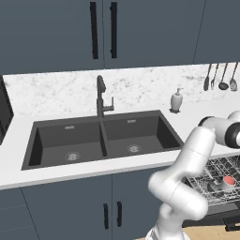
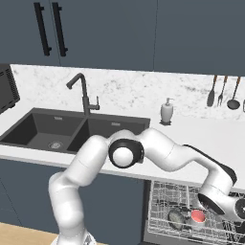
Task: Pick up the cup and bowl from the counter, place them in the dishwasher, and close the dishwasher door.
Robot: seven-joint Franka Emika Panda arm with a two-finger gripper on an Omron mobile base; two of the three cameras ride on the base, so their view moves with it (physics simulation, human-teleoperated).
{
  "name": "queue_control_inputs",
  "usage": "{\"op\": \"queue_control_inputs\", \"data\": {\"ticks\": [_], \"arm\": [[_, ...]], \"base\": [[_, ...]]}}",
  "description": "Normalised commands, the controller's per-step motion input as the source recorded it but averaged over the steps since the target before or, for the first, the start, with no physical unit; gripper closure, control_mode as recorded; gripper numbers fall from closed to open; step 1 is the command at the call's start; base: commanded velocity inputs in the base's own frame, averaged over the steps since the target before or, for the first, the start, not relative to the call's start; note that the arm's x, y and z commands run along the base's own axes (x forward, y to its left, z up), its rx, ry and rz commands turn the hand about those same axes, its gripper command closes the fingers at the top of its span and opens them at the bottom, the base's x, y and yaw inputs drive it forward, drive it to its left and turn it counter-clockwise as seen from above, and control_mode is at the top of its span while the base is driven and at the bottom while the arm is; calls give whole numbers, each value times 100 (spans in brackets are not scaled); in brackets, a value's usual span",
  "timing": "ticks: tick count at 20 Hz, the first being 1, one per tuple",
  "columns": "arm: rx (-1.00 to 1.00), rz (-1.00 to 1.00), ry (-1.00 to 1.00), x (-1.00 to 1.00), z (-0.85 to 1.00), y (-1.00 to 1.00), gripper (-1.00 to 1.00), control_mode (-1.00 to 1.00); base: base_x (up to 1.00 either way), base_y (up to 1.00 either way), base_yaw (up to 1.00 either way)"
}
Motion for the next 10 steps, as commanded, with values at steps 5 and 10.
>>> {"op": "queue_control_inputs", "data": {"ticks": [5,10], "arm": [[0,-5,-5,-20,26,0,-100,-100],[0,-7,-1,-23,8,0,-100,-100]], "base": [[0,0,0],[0,0,0]]}}
